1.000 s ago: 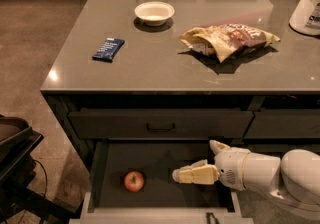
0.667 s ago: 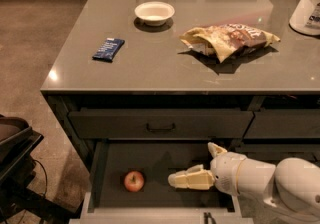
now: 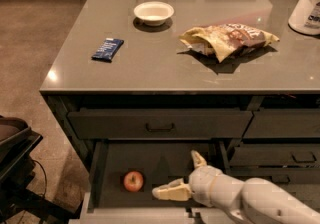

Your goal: Pick apple from middle drawer and place on counter

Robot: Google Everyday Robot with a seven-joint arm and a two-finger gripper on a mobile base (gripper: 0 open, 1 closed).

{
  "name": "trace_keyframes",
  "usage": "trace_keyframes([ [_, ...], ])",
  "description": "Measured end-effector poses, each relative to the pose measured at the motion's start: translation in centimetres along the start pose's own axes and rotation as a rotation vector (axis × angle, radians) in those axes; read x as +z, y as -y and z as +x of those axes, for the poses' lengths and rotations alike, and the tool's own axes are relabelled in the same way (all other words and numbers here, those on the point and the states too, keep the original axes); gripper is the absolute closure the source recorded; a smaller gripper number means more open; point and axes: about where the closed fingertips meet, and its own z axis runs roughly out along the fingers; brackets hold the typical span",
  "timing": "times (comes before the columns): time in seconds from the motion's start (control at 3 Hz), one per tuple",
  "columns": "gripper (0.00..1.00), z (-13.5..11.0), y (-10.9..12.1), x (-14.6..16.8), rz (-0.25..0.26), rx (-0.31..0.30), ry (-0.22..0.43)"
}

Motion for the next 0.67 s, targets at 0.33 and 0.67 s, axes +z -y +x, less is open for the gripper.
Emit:
trace_keyframes([
  [0.33,0.00,1.54,-0.25,1.56,-0.023,0.039,0.013],
  [0.67,0.00,1.92,-0.98,2.10,-0.025,0.040,0.013],
])
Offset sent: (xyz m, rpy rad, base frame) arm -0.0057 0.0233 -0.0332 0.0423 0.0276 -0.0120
